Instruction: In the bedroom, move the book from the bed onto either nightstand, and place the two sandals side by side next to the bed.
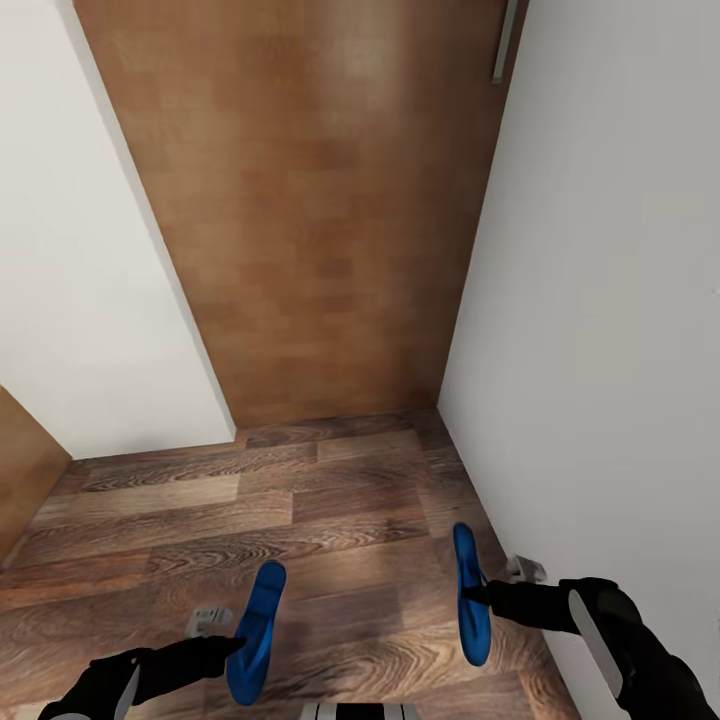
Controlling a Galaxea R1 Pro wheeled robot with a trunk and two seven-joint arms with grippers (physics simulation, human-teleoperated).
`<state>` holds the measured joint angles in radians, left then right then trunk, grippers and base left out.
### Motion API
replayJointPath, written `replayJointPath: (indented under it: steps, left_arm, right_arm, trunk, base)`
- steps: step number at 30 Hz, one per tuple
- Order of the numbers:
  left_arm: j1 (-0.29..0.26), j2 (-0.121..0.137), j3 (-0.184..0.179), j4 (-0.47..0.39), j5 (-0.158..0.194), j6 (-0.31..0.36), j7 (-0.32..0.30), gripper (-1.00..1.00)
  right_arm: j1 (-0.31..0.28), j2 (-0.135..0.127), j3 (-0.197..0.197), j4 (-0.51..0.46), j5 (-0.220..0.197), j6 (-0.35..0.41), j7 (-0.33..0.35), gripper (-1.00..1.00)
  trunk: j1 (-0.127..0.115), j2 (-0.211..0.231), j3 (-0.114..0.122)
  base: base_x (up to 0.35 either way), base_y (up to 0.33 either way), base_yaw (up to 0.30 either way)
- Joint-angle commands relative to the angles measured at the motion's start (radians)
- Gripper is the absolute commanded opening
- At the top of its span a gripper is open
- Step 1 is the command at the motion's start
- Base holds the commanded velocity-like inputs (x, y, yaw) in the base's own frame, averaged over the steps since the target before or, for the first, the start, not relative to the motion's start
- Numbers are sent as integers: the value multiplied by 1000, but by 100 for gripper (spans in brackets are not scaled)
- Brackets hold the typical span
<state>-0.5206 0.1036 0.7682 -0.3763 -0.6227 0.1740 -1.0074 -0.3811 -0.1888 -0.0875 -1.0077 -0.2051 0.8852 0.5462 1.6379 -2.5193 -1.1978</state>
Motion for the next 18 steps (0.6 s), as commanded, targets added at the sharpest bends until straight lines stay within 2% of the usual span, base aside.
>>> replayJointPath:
  steps: [1,18]
  left_arm:
    - [-1,-1,8,-1,-6,10,-7,-100]
    - [-1,-1,8,-1,-6,9,-8,-100]
  right_arm:
    - [0,0,-1,0,-1,6,1,-100]
    - [0,-1,-1,-2,0,6,3,-100]
  trunk:
    - [-1,0,3]
    - [-8,4,69]
  base:
    - [0,0,0]
    - [0,0,0]
